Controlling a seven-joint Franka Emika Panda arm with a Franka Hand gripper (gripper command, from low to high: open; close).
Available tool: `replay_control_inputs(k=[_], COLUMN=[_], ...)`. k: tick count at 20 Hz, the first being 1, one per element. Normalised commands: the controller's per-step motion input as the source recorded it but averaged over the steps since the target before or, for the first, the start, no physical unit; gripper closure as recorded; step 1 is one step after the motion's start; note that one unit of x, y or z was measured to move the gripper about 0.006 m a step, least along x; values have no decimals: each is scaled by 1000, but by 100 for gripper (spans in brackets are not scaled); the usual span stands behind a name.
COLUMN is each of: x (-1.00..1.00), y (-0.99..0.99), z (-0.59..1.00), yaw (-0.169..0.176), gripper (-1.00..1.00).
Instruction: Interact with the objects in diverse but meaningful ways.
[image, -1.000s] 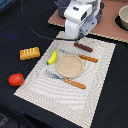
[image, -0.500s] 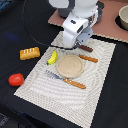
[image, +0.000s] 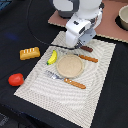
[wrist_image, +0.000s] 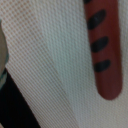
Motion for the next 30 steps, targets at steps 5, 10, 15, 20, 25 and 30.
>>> replay_control_inputs(k=[5,10,15,20,25,30], x=[2,-3,0,0,0,-24], y=[0,0,5,45,6,0], z=[-35,-20,-104,-94,-69,11], yaw=[-3,-4,0,0,0,0], gripper=[-100,-100,100,100,100,100])
